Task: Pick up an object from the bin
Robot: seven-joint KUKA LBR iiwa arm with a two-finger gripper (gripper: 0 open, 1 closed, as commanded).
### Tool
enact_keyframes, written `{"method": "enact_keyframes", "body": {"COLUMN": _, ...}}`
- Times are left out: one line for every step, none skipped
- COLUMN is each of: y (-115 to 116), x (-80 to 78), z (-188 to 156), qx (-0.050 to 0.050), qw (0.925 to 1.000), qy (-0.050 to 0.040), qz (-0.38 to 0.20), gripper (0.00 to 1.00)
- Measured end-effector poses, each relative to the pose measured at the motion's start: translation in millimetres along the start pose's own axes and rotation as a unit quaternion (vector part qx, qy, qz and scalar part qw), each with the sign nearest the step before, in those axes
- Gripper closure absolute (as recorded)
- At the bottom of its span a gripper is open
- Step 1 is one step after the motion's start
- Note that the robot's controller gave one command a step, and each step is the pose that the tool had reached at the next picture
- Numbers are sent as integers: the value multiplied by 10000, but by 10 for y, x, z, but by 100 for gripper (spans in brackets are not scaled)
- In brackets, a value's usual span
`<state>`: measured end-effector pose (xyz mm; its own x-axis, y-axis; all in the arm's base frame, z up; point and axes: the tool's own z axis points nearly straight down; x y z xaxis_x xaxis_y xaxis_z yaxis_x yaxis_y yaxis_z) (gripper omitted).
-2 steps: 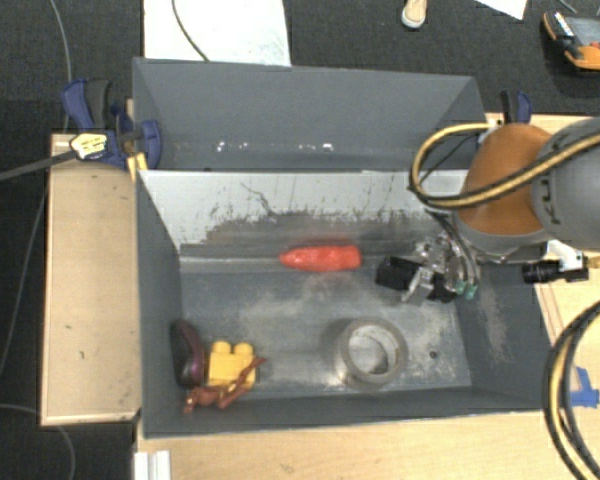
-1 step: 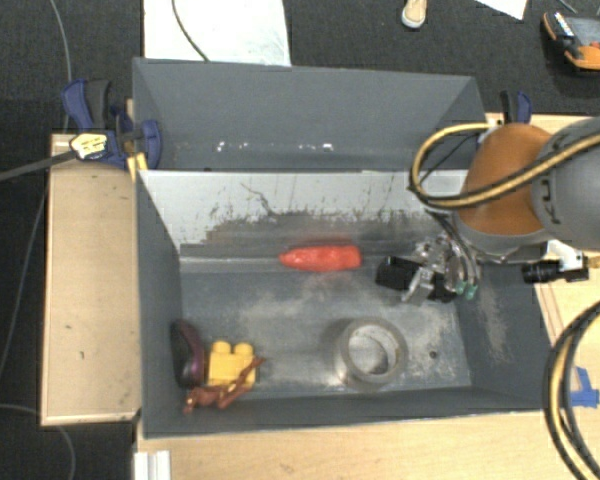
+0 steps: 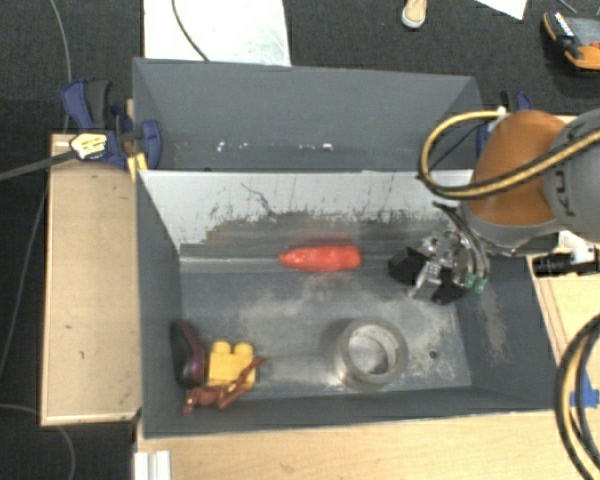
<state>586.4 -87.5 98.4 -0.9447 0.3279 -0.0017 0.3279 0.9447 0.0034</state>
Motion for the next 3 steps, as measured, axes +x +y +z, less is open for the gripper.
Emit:
{"method": "enact_keyframes", "body": {"y": 6, "x": -26, "z": -381, "qx": -8, "qw": 10000, "qy": -43, "qz": -5, "gripper": 100}}
{"method": "enact_keyframes", "body": {"y": 9, "x": -29, "z": -674, "qx": -9, "qw": 10000, "qy": -46, "qz": -5, "gripper": 100}}
{"method": "enact_keyframes", "body": {"y": 10, "x": -30, "z": -1014, "qx": -10, "qw": 10000, "qy": -46, "qz": -7, "gripper": 100}}
